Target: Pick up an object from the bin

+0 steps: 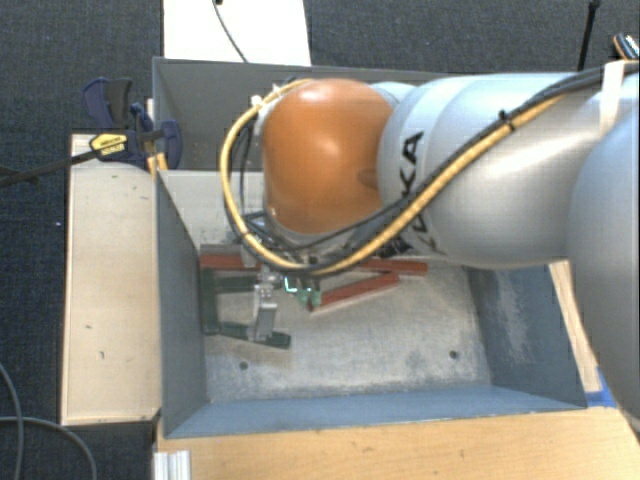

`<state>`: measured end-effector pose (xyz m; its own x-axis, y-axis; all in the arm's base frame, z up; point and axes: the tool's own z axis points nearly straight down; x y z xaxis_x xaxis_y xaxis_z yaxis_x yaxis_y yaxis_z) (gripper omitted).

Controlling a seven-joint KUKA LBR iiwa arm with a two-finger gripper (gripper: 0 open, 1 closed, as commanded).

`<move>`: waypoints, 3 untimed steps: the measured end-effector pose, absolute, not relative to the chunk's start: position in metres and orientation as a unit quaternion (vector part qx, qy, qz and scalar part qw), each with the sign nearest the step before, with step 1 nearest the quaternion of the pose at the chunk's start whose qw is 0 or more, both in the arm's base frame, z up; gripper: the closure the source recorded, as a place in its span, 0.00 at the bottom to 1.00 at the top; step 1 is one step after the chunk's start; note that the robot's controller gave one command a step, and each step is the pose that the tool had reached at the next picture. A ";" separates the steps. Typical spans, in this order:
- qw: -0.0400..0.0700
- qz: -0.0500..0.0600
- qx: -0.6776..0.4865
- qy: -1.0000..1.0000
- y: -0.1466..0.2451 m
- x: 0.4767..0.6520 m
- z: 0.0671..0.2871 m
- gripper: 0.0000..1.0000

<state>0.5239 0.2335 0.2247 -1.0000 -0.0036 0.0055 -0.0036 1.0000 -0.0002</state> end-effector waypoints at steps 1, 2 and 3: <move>0.003 0.001 0.040 -0.999 0.167 0.524 0.066 0.00; -0.001 -0.001 0.038 -0.999 0.169 0.526 0.070 1.00; -0.006 -0.002 0.070 -0.998 0.182 0.545 0.227 1.00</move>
Offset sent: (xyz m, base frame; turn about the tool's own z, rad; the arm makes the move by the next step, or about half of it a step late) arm 0.0013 -0.0644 -0.1547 -0.0800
